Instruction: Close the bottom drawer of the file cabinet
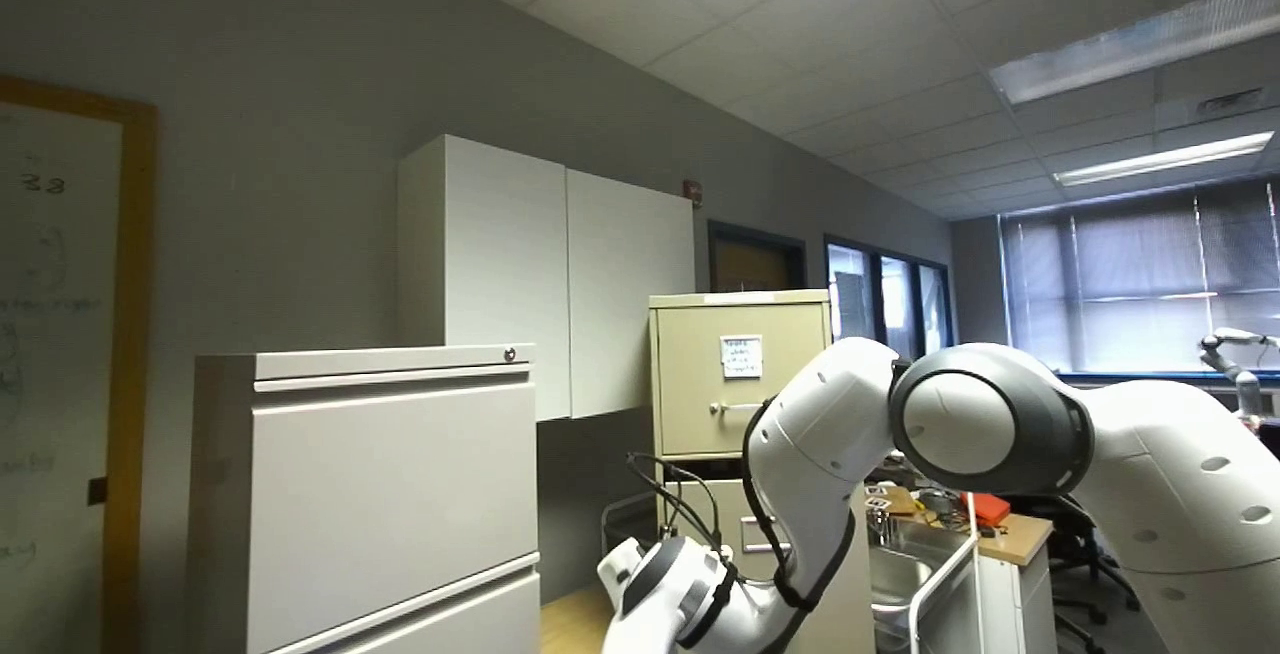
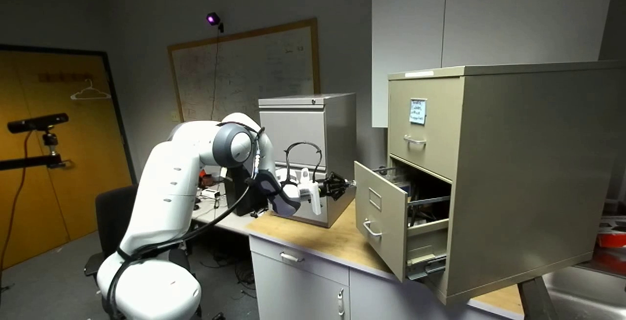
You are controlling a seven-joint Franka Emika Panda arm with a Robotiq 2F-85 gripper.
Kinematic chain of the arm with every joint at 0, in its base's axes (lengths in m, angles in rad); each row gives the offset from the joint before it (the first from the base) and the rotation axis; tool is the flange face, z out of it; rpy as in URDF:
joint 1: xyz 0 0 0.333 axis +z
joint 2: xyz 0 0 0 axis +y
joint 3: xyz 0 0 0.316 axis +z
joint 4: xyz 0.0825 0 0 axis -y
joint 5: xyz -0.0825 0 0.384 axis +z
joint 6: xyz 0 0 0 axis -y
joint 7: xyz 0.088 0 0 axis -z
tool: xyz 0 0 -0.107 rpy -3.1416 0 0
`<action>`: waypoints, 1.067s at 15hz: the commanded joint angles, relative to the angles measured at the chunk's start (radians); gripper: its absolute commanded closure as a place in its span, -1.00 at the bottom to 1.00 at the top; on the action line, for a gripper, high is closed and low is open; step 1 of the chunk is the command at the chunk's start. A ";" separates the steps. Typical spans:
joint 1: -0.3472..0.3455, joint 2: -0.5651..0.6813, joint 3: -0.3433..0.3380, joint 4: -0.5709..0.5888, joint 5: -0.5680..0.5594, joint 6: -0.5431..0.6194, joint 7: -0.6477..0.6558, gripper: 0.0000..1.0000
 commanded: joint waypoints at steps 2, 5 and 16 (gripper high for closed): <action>-0.103 0.017 -0.025 0.066 0.164 0.093 0.024 1.00; -0.127 -0.049 -0.022 -0.019 0.311 0.141 0.025 1.00; -0.181 -0.071 -0.122 0.055 0.100 0.281 0.218 1.00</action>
